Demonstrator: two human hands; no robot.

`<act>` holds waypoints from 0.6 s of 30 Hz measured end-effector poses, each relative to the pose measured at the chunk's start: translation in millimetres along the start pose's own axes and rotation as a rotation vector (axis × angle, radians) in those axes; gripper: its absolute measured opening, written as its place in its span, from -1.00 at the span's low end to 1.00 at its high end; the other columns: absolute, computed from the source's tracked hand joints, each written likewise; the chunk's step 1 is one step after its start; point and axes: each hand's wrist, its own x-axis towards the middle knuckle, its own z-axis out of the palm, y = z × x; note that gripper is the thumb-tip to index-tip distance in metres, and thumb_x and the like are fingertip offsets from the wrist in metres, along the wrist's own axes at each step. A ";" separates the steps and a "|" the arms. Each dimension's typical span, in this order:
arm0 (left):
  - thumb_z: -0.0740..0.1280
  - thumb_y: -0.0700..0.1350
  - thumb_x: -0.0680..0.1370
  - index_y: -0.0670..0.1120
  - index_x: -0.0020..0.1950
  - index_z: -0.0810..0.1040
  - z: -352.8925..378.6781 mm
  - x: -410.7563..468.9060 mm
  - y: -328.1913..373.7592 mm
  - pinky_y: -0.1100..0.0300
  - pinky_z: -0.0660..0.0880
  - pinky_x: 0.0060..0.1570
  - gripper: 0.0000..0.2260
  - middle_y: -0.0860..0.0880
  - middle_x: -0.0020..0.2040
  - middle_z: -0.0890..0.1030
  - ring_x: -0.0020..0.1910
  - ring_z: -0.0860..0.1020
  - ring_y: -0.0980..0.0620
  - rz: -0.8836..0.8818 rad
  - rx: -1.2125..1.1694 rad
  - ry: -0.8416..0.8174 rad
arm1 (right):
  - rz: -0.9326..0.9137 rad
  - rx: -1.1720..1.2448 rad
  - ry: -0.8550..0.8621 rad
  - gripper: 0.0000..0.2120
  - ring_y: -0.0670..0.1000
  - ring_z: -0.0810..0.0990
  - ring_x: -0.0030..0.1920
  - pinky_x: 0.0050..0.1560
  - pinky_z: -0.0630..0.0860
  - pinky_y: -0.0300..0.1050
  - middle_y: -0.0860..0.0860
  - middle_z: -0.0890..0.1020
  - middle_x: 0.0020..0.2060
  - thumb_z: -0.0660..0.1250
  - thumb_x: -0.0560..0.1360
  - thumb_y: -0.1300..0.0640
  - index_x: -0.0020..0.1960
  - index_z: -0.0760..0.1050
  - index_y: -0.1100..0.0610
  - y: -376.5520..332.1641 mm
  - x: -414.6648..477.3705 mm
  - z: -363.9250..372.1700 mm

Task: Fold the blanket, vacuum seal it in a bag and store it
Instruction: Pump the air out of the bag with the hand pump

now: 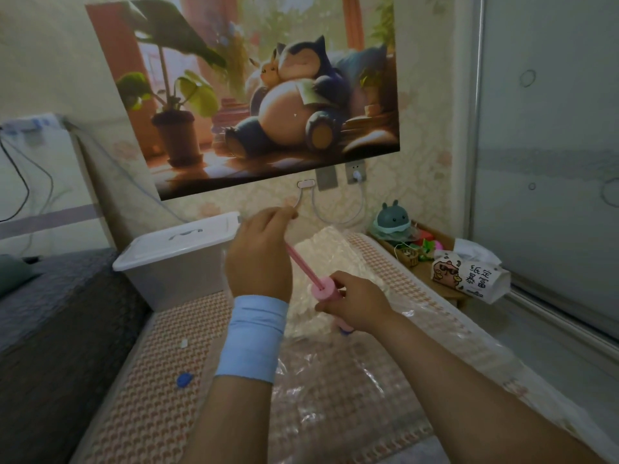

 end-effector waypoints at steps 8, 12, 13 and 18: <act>0.24 -0.15 0.57 0.03 0.33 0.50 28.8 -35.7 13.0 0.08 0.47 0.15 -0.67 -0.07 0.24 0.57 0.16 0.54 -0.11 -0.134 -0.007 -0.942 | -0.042 -0.082 -0.008 -0.57 0.00 0.62 -0.08 -0.20 0.41 -0.13 -0.08 0.67 -0.07 0.48 0.36 -0.24 0.13 0.51 -0.07 -5.6 -1.1 6.7; 0.25 -0.24 0.55 0.04 0.30 0.52 21.6 -21.9 6.3 0.07 0.50 -0.02 -0.65 -0.05 0.15 0.60 0.06 0.57 -0.12 -0.096 0.024 -0.657 | -0.030 -0.044 0.017 -0.58 -0.05 0.61 -0.09 -0.15 0.48 -0.11 -0.13 0.66 -0.10 0.47 0.35 -0.25 0.10 0.50 -0.09 -2.4 -2.6 5.1; 0.27 -0.27 0.54 0.02 0.26 0.55 15.2 -14.2 5.1 0.07 0.50 -0.10 -0.65 -0.05 0.10 0.62 0.00 0.59 -0.13 -0.078 0.033 -0.498 | -0.021 -0.022 0.019 -0.57 -0.07 0.61 -0.07 -0.10 0.51 -0.10 -0.14 0.67 -0.07 0.48 0.34 -0.25 0.12 0.50 -0.11 -0.4 -1.7 4.0; 0.34 -0.24 0.53 -0.03 0.14 0.63 -5.4 9.0 2.2 0.15 0.44 -0.28 -0.78 -0.02 -0.01 0.67 -0.12 0.57 -0.09 0.061 0.036 -0.007 | -0.029 0.058 0.000 -0.55 -0.09 0.62 -0.03 -0.01 0.54 -0.11 -0.15 0.67 -0.02 0.52 0.33 -0.21 0.15 0.53 -0.11 4.1 0.2 2.8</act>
